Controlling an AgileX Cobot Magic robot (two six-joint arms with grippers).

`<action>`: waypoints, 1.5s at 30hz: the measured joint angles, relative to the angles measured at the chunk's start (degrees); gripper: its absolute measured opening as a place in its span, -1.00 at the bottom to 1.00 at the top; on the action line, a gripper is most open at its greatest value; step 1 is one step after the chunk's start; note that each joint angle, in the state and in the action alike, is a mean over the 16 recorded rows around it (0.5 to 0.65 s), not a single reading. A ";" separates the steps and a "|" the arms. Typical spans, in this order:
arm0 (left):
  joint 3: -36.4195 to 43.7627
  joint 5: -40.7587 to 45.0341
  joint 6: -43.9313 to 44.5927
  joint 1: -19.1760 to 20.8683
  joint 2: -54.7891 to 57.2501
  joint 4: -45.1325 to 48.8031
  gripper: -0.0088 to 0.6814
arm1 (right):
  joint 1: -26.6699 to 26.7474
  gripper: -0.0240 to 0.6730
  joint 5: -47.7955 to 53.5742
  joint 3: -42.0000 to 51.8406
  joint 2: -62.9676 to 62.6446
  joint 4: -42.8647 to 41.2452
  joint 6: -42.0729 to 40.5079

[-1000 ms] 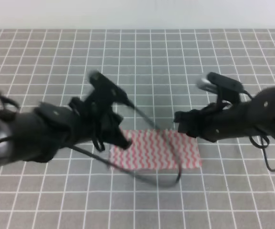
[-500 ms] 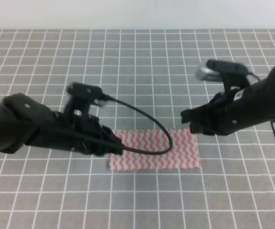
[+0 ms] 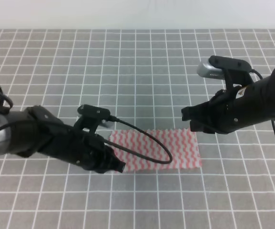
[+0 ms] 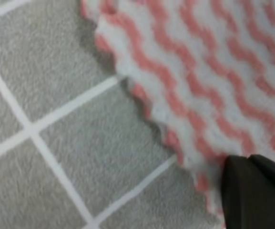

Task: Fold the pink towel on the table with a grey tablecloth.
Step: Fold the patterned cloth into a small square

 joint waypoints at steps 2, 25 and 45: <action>-1.13 0.65 -0.56 0.00 -0.21 0.51 -0.98 | 0.00 -0.98 0.06 0.00 -0.01 -0.15 0.10; -8.32 4.51 -11.39 0.72 4.89 2.36 -0.98 | 0.00 -0.75 1.44 0.01 4.73 -0.83 2.24; -9.25 5.22 -12.16 3.95 7.84 1.91 -0.98 | 0.00 -0.58 -0.87 0.01 5.55 -0.80 3.45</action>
